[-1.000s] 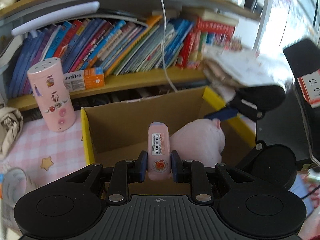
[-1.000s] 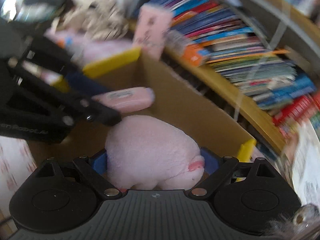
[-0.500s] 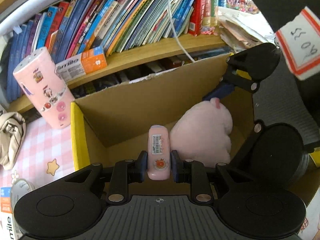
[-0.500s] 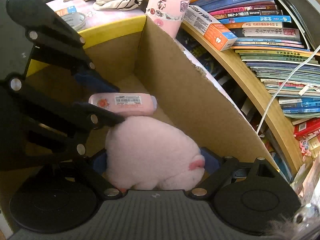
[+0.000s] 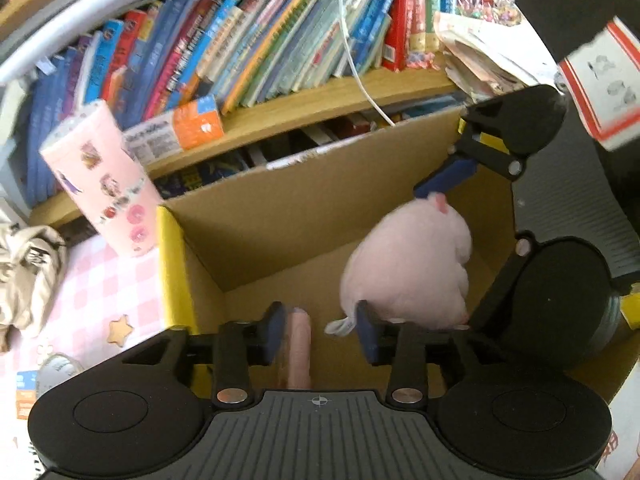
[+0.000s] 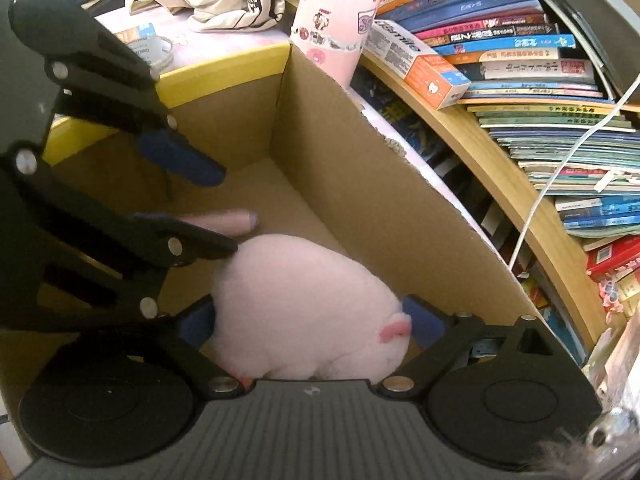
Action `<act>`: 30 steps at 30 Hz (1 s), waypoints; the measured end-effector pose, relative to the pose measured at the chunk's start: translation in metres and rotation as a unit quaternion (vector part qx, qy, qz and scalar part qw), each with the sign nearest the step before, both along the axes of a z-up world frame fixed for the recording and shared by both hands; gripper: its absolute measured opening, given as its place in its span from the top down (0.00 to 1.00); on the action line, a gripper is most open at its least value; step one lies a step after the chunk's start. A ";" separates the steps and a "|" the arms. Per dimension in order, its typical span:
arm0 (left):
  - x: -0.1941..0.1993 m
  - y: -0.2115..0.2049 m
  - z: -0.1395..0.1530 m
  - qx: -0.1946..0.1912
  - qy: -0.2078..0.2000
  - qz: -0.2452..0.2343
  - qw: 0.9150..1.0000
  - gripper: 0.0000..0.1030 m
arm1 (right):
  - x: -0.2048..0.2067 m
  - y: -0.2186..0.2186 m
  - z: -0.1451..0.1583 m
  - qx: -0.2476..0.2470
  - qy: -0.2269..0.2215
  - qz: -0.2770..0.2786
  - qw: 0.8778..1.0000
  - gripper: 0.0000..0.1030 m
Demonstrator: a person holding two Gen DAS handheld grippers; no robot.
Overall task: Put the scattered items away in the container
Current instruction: 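Lower both items into the yellow box and open both grippers, then withdraw both grippers up out of the yellow box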
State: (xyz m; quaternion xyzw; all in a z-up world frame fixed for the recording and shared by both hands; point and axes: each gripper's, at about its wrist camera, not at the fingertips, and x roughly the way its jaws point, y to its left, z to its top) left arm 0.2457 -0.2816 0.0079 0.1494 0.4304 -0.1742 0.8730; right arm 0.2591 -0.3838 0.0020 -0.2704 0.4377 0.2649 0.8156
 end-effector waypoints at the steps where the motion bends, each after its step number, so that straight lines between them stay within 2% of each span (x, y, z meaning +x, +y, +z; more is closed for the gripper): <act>1: -0.002 0.002 0.003 0.002 -0.008 0.008 1.000 0.43 | -0.003 -0.001 0.001 0.001 -0.003 0.001 1.000 0.05; 2: -0.004 0.004 0.005 -0.001 -0.012 0.013 1.000 0.39 | -0.004 -0.001 0.003 0.004 -0.005 0.001 1.000 0.05; 6: -0.012 0.016 0.018 -0.028 -0.024 0.031 0.999 0.33 | -0.013 -0.008 0.018 0.029 -0.018 -0.007 0.999 0.04; 11: -0.033 0.029 0.035 -0.043 -0.055 0.043 0.997 0.22 | -0.024 -0.015 0.036 0.060 -0.031 -0.022 0.997 0.04; 17: -0.057 0.037 0.047 -0.051 -0.084 0.041 0.994 0.19 | -0.040 -0.015 0.048 0.086 -0.040 -0.028 0.995 0.04; 25: -0.085 0.049 0.054 -0.058 -0.094 0.041 0.993 0.16 | -0.056 -0.012 0.061 0.107 -0.052 -0.034 0.992 0.04; 30: -0.100 0.058 0.062 -0.079 -0.106 0.049 0.990 0.14 | -0.071 -0.011 0.072 0.116 -0.060 -0.041 0.991 0.04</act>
